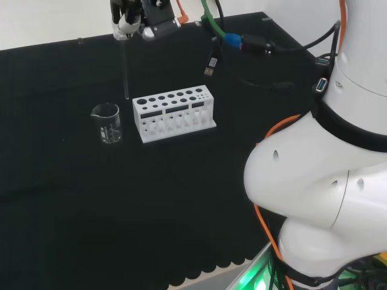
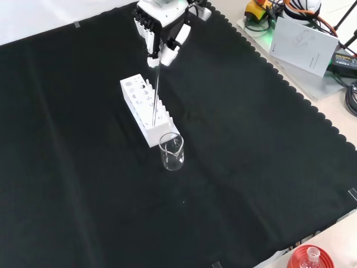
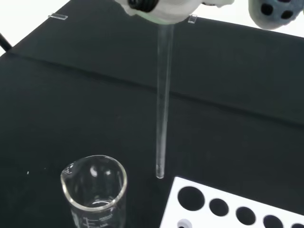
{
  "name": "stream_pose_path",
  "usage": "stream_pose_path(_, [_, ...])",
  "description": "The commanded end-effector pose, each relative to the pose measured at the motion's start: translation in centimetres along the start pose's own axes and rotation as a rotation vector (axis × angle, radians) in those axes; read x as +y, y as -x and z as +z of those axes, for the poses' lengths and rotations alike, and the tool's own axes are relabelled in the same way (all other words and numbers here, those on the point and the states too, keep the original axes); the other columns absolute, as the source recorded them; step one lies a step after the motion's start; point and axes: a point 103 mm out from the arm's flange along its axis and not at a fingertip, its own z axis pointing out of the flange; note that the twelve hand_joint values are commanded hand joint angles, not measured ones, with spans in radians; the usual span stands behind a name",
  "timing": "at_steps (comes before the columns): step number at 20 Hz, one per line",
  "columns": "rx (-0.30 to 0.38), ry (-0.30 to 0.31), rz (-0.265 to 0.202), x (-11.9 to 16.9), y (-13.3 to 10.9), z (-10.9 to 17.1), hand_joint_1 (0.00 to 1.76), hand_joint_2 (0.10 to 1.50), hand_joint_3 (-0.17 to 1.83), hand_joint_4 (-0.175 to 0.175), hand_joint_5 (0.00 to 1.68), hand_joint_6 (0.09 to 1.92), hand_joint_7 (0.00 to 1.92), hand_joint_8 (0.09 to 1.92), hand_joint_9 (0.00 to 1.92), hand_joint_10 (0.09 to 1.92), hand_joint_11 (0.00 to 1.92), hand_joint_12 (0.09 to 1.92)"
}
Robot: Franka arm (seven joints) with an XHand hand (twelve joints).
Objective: Stir in the beaker to the left of the white test tube rack with the glass rod.
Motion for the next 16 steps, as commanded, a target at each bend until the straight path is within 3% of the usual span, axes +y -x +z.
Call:
stream_pose_path(1, [-0.014, 0.013, -0.061, 0.5, -2.8, -0.9, 1.33, 1.02, -0.17, -0.175, 1.43, 0.09, 1.63, 0.09, 1.71, 0.28, 1.65, 0.41])
stream_pose_path(16, [-0.014, -0.013, -0.060, 0.4, -2.8, 0.5, 1.33, 1.02, -0.17, -0.175, 1.43, 0.09, 1.63, 0.09, 1.71, 0.27, 1.65, 0.41])
